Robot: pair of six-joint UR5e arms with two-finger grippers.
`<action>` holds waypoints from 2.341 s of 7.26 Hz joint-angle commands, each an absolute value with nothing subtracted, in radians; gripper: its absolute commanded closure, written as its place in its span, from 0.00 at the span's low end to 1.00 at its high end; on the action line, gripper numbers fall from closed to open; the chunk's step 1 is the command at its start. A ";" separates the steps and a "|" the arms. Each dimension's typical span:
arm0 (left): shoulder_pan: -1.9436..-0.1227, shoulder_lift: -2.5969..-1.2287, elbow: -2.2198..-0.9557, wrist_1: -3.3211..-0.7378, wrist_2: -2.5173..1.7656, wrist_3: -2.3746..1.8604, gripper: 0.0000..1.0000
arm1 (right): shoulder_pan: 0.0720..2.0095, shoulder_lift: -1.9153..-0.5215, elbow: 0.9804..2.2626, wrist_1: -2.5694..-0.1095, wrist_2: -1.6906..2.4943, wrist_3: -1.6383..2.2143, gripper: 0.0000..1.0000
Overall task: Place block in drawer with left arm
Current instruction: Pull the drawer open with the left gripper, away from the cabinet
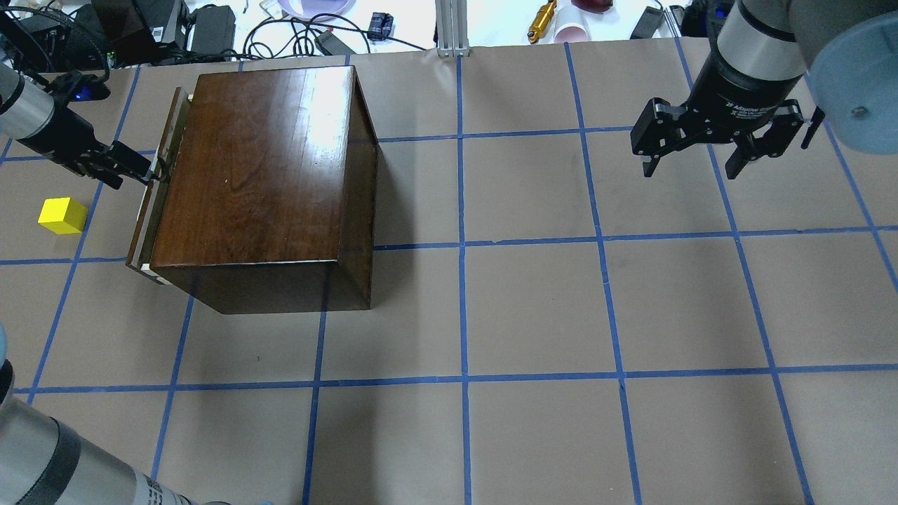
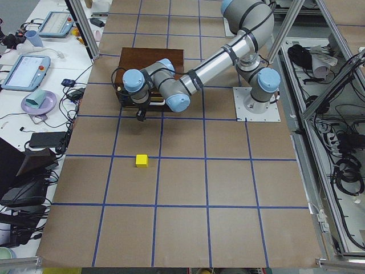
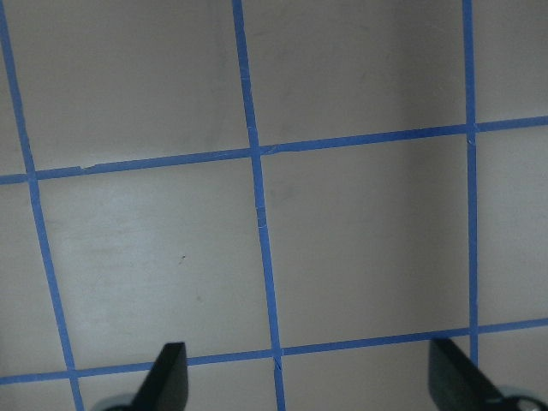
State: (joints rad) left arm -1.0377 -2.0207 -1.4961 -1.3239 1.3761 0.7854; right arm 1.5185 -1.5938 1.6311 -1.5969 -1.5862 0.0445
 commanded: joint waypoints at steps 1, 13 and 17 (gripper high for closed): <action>-1.037 -2.031 -1.480 -1.324 1.378 0.810 0.00 | 1.519 -1.594 1.631 -1.597 -1.586 0.044 0.00; -0.999 -2.066 -1.419 -1.324 1.454 0.890 0.00 | 1.519 -1.594 1.631 -1.597 -1.586 0.044 0.00; -0.974 -2.082 -1.405 -1.324 1.457 0.928 0.00 | 1.519 -1.594 1.631 -1.597 -1.586 0.044 0.00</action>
